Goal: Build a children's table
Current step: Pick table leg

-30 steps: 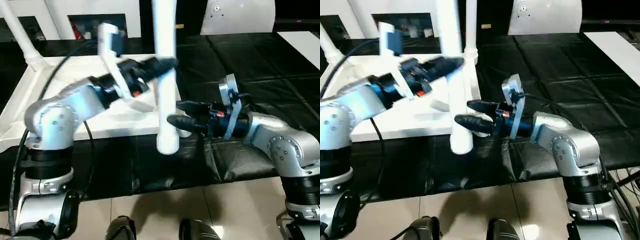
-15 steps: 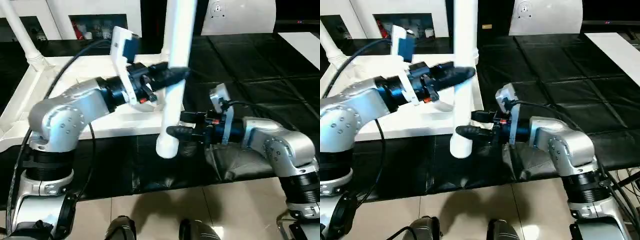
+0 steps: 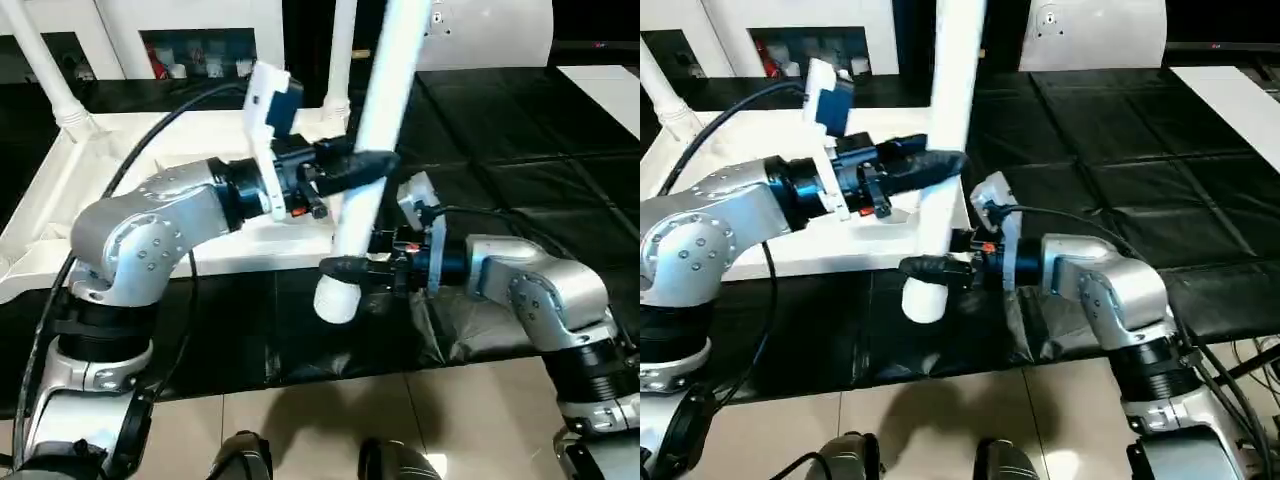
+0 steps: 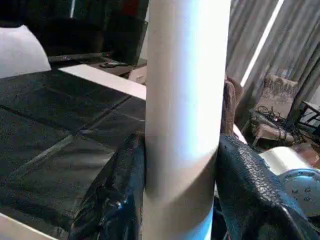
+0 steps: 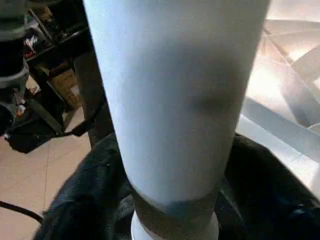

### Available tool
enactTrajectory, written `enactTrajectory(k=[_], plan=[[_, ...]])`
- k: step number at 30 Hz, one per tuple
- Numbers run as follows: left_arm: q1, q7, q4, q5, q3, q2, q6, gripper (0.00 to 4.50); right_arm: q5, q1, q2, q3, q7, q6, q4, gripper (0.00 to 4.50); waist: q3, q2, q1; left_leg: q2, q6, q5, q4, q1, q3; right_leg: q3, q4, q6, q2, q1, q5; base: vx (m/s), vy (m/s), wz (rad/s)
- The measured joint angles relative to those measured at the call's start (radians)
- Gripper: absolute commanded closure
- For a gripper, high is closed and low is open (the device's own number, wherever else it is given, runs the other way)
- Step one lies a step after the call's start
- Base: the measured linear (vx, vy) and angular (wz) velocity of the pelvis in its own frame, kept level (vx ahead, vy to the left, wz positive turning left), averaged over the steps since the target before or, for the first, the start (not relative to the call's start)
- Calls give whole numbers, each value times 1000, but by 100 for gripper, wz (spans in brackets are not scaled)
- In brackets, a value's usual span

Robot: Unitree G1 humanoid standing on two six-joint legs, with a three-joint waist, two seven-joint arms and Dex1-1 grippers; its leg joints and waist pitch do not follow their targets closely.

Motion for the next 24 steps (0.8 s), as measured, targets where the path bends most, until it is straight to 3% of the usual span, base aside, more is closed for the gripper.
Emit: enactTrajectory(k=[4,10,11,16,21,22,24], plan=[[-18,0,0,0,2,-7,0,276,-6,0,1,13,5,0,14,208,0,0,0,0,0,0,0,0,0,0,0,0,0,0,0,0,0,0],[-18,1,1,0,2,-9,0,276,-15,-1,2,18,11,-12,15,212,0,0,0,0,0,0,0,0,0,0,1,0,0,0,0,0,0,0],[-18,1,1,0,2,-8,0,276,-15,-1,7,17,11,-12,17,174,0,0,0,0,0,0,0,0,0,0,1,0,0,0,0,0,0,0],[-19,0,-1,-1,2,-9,0,276,-15,-1,11,17,10,-9,21,142,0,0,0,0,0,0,1,0,0,0,0,0,0,0,0,0,0,0],[-19,-1,-1,-1,2,-9,1,276,-15,-1,18,17,9,-10,21,142,0,0,0,0,0,0,1,0,0,0,1,0,0,0,0,0,0,0],[-19,-3,-1,-1,2,-8,1,276,-15,-1,18,17,10,-10,21,168,0,0,0,0,0,0,1,0,0,0,1,0,0,0,0,0,0,0],[-19,-7,-1,-1,2,-8,1,276,-15,-1,18,16,10,-10,21,175,0,0,0,0,0,0,1,0,0,0,1,0,0,0,0,0,0,0]])
